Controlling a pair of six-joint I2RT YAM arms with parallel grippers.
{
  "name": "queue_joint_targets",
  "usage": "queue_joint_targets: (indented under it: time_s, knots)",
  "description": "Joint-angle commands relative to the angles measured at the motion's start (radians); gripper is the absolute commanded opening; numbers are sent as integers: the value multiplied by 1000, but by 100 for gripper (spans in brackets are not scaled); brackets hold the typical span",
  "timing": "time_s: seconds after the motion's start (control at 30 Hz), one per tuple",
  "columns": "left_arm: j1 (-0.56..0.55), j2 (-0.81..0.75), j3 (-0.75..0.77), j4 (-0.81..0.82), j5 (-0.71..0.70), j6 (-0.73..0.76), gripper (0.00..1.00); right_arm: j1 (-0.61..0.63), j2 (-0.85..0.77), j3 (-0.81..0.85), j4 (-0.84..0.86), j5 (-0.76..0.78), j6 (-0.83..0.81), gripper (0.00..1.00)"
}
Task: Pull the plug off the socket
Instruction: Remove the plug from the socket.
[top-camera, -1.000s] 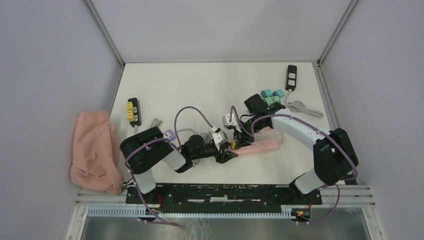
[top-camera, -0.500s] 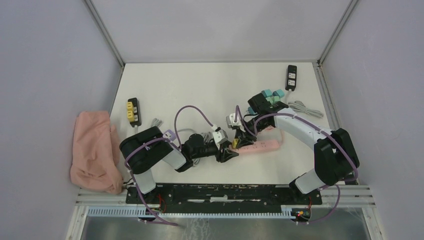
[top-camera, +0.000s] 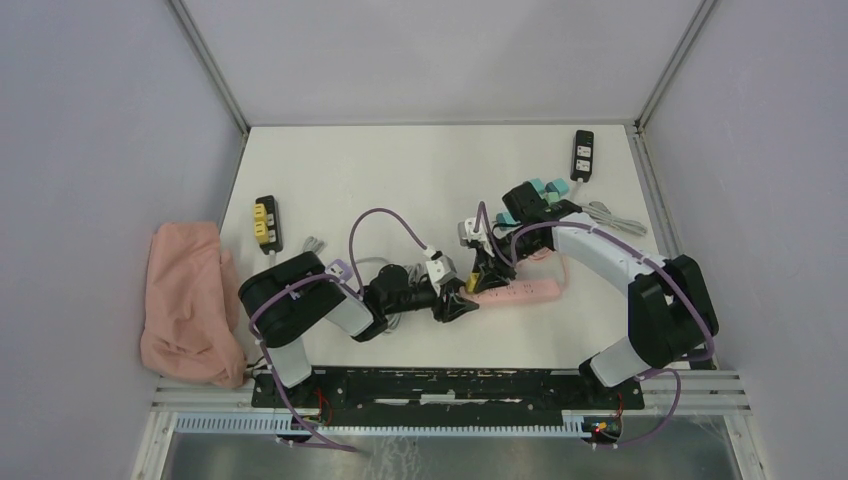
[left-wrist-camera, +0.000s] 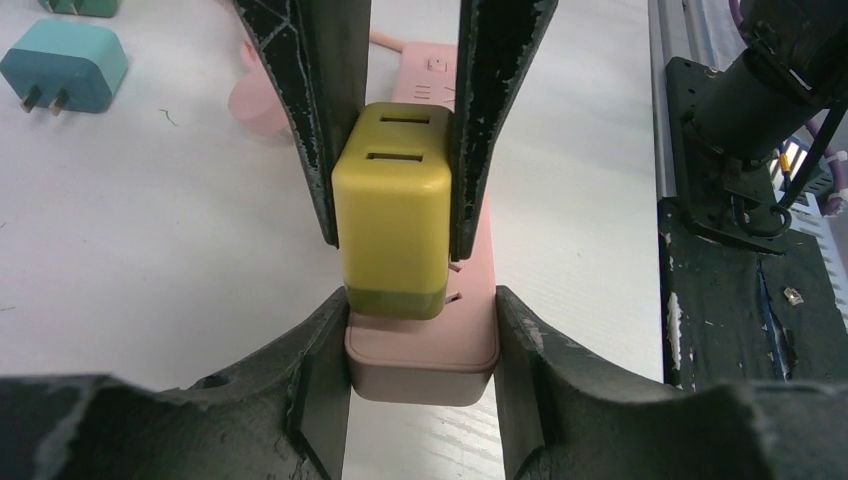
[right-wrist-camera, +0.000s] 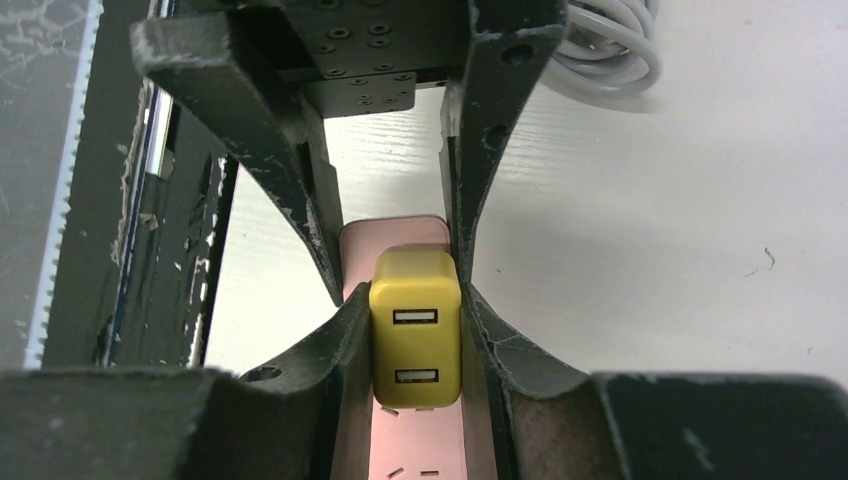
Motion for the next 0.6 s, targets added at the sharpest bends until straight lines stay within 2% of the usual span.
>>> queue_joint_targets:
  time_s: [0.0,0.1,0.2,0.27,0.37,0.43,0.57]
  knots:
    - [4,6,-17,-52,-22,-19,3,-27,-55,6,-135,-40,-203,0]
    - [6,7,-11,-54,-17,-20,3,50,-42,14,-108,-77,-146,0]
    - [5,6,-3,-60,-11,-24,3,119,-21,31,7,-87,23,0]
    - [6,8,0,-64,-11,-26,3,116,-4,47,103,-97,175,0]
    - [5,13,-3,-66,-11,-28,3,63,1,59,155,-94,245,0]
    - [6,18,-6,-65,-12,-30,3,1,-6,55,98,-94,180,0]
    - [12,24,-6,-63,-12,-31,3,-49,-41,33,-78,-53,-100,0]
